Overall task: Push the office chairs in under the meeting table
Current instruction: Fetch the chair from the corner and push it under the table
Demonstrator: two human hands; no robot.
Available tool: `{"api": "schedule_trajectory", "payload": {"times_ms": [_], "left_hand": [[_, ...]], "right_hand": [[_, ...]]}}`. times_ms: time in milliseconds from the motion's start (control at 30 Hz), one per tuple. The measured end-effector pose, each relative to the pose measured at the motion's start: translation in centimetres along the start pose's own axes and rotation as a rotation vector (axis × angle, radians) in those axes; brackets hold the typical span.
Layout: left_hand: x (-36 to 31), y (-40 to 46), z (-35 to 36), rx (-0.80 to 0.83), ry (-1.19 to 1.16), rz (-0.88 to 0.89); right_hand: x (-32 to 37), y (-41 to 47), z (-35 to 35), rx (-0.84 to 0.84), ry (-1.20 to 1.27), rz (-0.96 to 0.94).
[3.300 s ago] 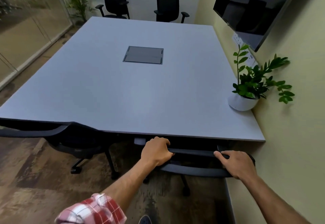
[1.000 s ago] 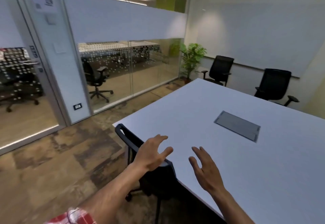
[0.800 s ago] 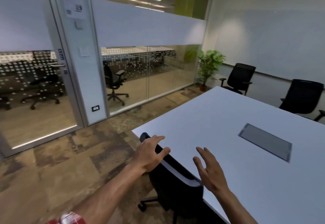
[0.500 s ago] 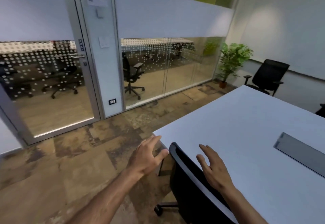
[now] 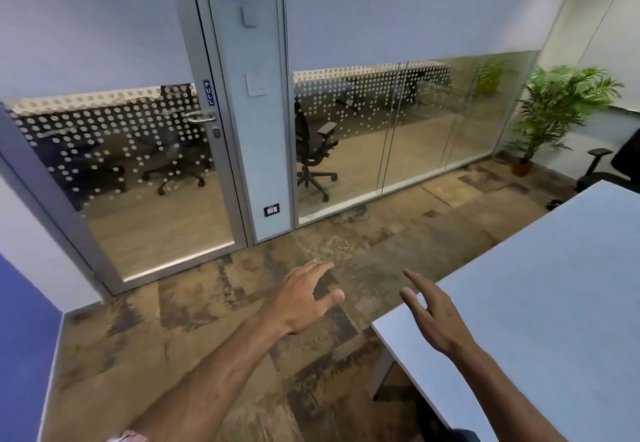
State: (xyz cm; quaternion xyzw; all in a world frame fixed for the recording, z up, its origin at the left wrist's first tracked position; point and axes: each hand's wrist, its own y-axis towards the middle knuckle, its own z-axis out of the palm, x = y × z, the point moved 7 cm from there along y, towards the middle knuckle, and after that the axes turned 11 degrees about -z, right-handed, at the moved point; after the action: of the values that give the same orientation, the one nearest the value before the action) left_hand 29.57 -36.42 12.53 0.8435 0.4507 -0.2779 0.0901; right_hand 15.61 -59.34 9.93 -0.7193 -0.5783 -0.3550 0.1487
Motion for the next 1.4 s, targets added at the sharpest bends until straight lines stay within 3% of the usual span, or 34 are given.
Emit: {"api": "schedule_trajectory", "payload": {"times_ms": [367, 600, 800, 1033, 1400], "left_hand": [[0.2, 27.6, -1.5, 0.118, 0.006, 0.124], [-2.6, 45.9, -1.8, 0.249, 0.073, 0.264], [-9.7, 57.9, 0.6, 0.326, 0.047, 0.449], [-17.9, 70.9, 7.0, 0.391, 0.05, 0.532], [-37.7, 91.1, 13.0, 0.411, -0.044, 0.619]], "right_hand": [[-5.9, 22.2, 0.3, -0.101, -0.079, 0.05], [-10.8, 33.9, -2.0, -0.219, -0.103, 0.213], [-15.5, 40.2, -6.6, -0.35, -0.123, 0.347], [-27.5, 46.0, -12.5, -0.442, -0.099, 0.457], [-44.1, 58.4, -29.5, -0.524, -0.175, 0.487]]}}
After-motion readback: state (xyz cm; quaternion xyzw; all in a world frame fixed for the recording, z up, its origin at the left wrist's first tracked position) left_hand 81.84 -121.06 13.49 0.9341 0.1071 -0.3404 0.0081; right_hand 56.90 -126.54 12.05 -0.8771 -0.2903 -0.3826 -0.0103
